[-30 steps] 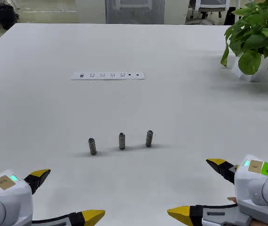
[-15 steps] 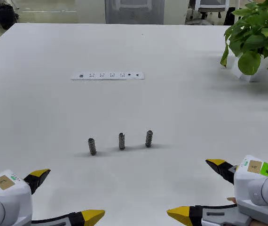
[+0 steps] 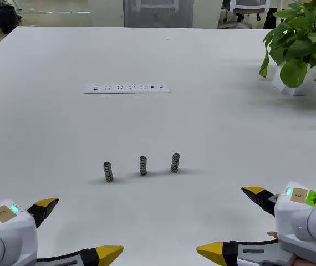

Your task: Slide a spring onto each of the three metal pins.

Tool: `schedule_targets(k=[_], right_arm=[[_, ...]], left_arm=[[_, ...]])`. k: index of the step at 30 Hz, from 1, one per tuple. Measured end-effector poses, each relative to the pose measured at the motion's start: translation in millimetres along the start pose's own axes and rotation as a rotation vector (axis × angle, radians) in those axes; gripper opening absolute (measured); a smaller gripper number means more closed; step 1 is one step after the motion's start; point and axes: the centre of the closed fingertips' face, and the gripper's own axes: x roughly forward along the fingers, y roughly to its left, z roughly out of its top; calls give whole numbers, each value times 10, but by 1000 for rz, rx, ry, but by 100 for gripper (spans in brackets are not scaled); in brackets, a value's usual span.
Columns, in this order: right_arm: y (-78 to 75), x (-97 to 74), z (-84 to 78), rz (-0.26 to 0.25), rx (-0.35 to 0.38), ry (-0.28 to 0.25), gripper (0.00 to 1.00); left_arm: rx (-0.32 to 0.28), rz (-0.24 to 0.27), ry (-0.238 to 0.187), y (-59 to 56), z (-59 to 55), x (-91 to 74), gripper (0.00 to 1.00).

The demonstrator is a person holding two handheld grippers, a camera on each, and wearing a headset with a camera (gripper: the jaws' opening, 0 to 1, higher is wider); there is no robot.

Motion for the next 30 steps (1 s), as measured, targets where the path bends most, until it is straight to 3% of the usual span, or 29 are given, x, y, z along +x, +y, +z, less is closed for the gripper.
schedule_targets(k=[30], right_arm=[[17,3,-18,5,-2,7,98]], left_arm=[[-1,-2,-2,-23,7,-6,100]])
